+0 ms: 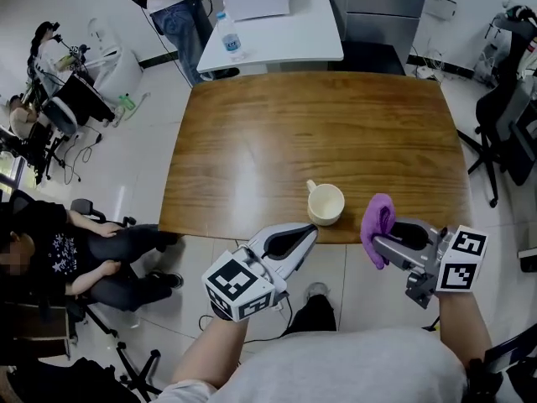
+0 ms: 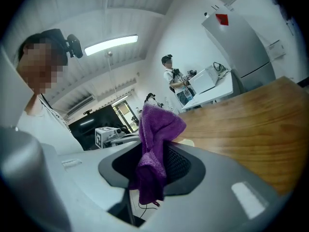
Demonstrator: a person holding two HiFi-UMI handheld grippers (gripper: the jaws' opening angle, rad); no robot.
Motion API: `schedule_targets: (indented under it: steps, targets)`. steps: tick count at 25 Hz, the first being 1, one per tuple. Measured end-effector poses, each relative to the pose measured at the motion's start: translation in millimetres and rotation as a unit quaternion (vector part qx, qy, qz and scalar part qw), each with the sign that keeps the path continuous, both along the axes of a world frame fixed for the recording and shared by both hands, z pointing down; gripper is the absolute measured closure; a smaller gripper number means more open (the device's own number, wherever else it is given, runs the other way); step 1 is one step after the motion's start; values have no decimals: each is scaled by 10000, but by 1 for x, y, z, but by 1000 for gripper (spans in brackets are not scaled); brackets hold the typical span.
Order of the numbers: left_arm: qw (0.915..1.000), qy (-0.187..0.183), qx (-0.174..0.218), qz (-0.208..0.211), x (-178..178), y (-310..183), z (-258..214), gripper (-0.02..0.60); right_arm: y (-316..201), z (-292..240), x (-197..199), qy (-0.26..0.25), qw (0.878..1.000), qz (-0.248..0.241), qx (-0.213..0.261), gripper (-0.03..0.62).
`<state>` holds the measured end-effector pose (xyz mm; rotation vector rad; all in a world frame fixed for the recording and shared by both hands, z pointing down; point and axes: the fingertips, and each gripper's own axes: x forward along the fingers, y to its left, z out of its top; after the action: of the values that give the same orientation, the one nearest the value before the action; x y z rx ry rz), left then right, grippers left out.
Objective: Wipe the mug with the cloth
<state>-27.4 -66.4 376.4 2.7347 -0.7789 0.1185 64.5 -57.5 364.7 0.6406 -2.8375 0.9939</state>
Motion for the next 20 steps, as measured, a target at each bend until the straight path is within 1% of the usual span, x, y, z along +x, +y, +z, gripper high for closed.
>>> schedule_targets:
  steps: [2,6,9,11,13,15,17,20]
  targets:
    - [10000,-14,-17,-50,14,39,-5,584,43,1,14,52,9999,29,91,461]
    - [9989,-374,-61,-262,37,132,-4,586,142,3,37,117,9994,45,317,461]
    - [9984,-363,-179,-388,53,213,-18,586,223,-4,58,17,9993,68,357,461]
    - [9984,-312,-199,-427,58,259,-30,586,266,-8,71,-64,9992,181,355,461]
    - [9985,-295,-182,-433,63,294,-38,586,296,-11,82,-93,9988,313,361,461]
    - [9983,-370,-146,-436,67,321,-44,586,321,-14,88,-67,9985,384,390,461]
    - [9981,-421,-109,-434,70,341,-51,586,343,-20,89,-64,9982,410,441,461]
    - [9985,-352,-89,-399,70,363,-60,585,369,-32,84,-21,9977,459,506,461]
